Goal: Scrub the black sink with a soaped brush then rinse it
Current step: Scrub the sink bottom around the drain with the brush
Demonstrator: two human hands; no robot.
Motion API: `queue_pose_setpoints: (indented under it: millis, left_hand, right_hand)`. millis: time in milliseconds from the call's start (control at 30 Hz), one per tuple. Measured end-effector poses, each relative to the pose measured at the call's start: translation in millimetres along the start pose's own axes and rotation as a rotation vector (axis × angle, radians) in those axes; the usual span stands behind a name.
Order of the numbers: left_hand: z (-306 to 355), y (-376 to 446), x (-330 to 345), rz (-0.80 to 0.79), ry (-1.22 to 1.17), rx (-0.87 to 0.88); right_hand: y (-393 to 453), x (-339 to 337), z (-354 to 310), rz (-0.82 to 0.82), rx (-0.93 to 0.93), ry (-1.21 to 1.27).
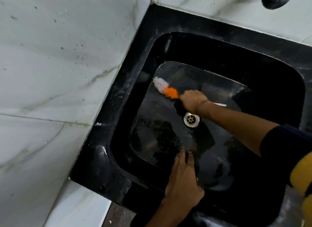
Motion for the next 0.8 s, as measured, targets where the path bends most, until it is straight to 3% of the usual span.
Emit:
queue_pose_setpoints:
  millis: [67, 200, 267, 400, 500, 600, 800]
  left_hand:
    - [-0.2, -1.4, -0.5, 0.008, 0.0, 0.002]
    - [-1.0, -4.0, -5.2, 0.047, -0.004, 0.003]
    - [-5.4, -4.0, -11.4, 0.086, -0.011, 0.002]
    - [-27.1, -1.5, -32.7, 0.17, -0.017, -0.061]
    - [-48.2, 0.3, -54.7, 0.274, 0.018, -0.063]
    - [-66.3, 2.0, -77.1, 0.35, 0.058, -0.036]
    - [-95.2, 4.3, -93.9, 0.438, 0.087, -0.061]
  right_hand:
    - [-0.8, -7.8, 18.5, 0.047, 0.056, 0.008]
    - [5.3, -11.6, 60.2, 0.155, 0.463, 0.093]
    - [9.1, 0.9, 33.7, 0.187, 0.371, 0.12]
    - [-2.4, 29.8, -36.5, 0.084, 0.046, 0.142]
    - [2.0, 28.0, -19.1, 0.176, 0.248, 0.22]
    - [22.1, 17.7, -4.4, 0.25, 0.549, 0.553]
    - [57.7, 21.1, -117.7, 0.29, 0.51, 1.03]
Point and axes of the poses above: each hand's wrist, its own y-axis towards the middle knuckle, its own x-axis out of the palm, z = x × y, the point moved 2 cm from there along y, towards the middle knuckle, and after that the axes turned 14 degrees about -x, right-handed, at the moved point
